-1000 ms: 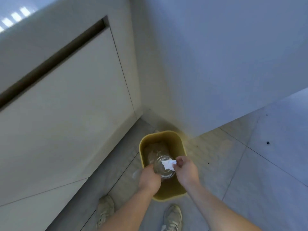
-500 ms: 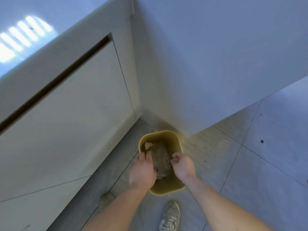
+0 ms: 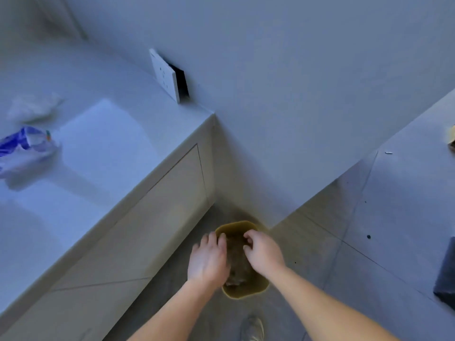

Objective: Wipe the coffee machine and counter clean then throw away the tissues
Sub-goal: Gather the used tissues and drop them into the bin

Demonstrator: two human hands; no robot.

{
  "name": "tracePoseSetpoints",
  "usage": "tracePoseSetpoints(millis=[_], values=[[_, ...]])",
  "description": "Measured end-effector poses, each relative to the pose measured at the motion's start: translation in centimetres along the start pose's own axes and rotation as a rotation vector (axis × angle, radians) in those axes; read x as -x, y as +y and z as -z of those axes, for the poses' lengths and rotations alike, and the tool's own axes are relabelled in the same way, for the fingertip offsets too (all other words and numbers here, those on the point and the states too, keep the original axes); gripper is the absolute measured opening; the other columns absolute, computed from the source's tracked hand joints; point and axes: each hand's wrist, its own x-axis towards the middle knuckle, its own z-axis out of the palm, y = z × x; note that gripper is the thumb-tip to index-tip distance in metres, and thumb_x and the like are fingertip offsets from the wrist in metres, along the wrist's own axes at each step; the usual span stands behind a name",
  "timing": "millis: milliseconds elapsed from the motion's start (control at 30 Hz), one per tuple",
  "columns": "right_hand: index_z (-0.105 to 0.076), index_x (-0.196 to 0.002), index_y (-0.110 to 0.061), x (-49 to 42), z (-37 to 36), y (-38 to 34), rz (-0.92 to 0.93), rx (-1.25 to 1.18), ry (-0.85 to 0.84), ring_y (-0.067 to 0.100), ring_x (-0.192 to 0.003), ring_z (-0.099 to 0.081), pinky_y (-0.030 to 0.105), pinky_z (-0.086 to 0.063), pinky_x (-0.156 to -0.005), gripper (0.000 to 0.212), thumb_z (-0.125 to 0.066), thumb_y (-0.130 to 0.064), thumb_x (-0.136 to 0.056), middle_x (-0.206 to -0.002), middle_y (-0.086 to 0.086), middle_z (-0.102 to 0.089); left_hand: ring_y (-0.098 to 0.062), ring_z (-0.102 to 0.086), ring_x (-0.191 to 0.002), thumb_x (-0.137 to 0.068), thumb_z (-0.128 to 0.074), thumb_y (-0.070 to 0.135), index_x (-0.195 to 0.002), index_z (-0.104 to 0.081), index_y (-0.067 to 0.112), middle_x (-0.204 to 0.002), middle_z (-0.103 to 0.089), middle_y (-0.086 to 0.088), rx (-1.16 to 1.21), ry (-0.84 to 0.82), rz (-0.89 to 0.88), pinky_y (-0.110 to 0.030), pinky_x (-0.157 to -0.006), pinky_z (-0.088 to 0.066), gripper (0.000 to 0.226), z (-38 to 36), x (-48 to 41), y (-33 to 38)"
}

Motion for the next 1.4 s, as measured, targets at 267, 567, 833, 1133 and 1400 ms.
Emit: tracePoseSetpoints(millis=[267,567,833,1133,1400], values=[[-0.055,-0.126,-0.032,3.0,10.2,-7.4,0.179,0.015,0.131,0.013,-0.106,-0.063,0.027,-0.054,-0.082,0.033,-0.059,-0.035,-0.093,-0.121,-0.009,-0.063,-0.03,-0.037,-0.138,-0.088,-0.04,0.029,-0.145,-0.034,0.016,-0.145,-0.044,-0.009,-0.107,0.204,-0.039,-0.043,-0.107,-0.039,0.06,11.0,5.1,1.3],[-0.054,-0.125,-0.032,4.8,15.7,-14.0,0.432,0.119,0.16,0.016,-0.107,-0.059,0.03,-0.055,-0.082,0.033,-0.057,-0.034,-0.093,-0.123,-0.006,-0.062,-0.034,-0.034,-0.142,-0.087,-0.045,0.026,-0.146,-0.034,0.015,-0.148,-0.043,-0.016,-0.151,0.321,0.095,-0.048,-0.112,-0.037,0.06,18.9,8.7,-0.6],[-0.055,-0.128,-0.026,3.9,18.4,-22.1,0.57,0.16,0.166,0.019,-0.11,-0.057,0.032,-0.051,-0.08,0.035,-0.054,-0.032,-0.094,-0.122,-0.004,-0.062,-0.034,-0.04,-0.135,-0.082,-0.047,0.019,-0.14,-0.043,0.012,-0.142,-0.047,-0.015,-0.145,0.386,0.195,-0.045,-0.102,-0.041,0.058,25.7,9.5,-5.2],[-0.059,-0.123,-0.027,0.3,16.9,-35.0,0.55,0.055,0.075,0.015,-0.1,-0.061,0.03,-0.048,-0.077,0.031,-0.052,-0.028,-0.093,-0.113,-0.008,-0.065,-0.036,-0.052,-0.113,-0.077,-0.066,0.018,-0.12,-0.059,0.011,-0.123,-0.058,-0.014,-0.102,0.486,0.364,-0.044,-0.083,-0.046,0.044,32.1,9.1,-16.8],[-0.066,-0.114,-0.027,-5.7,14.4,-44.2,0.461,0.065,0.083,0.023,-0.103,-0.063,0.031,-0.047,-0.078,0.026,-0.055,-0.036,-0.092,-0.106,-0.003,-0.072,-0.027,-0.04,-0.127,-0.088,-0.057,0.021,-0.132,-0.051,0.023,-0.138,-0.047,-0.003,0.009,0.443,0.455,-0.037,-0.088,-0.045,0.045,31.8,7.4,-25.0]])
